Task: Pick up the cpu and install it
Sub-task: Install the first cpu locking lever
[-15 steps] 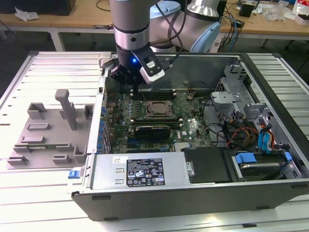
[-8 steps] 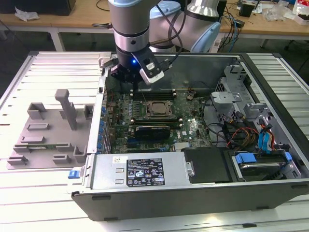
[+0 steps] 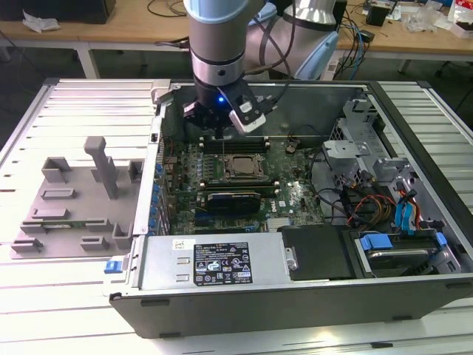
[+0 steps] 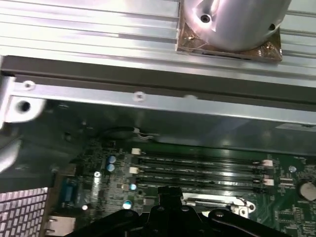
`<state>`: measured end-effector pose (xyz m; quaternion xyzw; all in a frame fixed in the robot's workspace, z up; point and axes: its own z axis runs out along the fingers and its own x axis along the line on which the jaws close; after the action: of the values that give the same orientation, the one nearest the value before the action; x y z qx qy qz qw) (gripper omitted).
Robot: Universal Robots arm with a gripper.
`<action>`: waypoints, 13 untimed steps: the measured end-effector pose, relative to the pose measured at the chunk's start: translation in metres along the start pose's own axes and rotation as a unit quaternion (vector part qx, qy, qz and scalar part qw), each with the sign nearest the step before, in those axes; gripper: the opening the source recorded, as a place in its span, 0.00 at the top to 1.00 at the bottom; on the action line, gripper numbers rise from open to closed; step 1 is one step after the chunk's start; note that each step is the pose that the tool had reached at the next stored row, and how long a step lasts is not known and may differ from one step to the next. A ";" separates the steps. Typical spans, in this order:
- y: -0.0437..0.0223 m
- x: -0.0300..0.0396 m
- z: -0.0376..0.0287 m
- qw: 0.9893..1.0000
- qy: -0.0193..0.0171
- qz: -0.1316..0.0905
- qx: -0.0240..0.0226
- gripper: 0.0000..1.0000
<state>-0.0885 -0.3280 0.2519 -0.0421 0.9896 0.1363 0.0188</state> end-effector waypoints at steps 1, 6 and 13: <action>-0.0009 -0.0060 0.0005 1.000 0.001 0.000 0.000 0.89; -0.0035 -0.0194 0.0015 1.000 0.002 0.001 0.000 0.89; -0.0071 -0.0204 0.0129 1.000 -0.004 0.021 0.001 0.89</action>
<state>-0.0672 -0.3297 0.2386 -0.0205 0.9903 0.1359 0.0196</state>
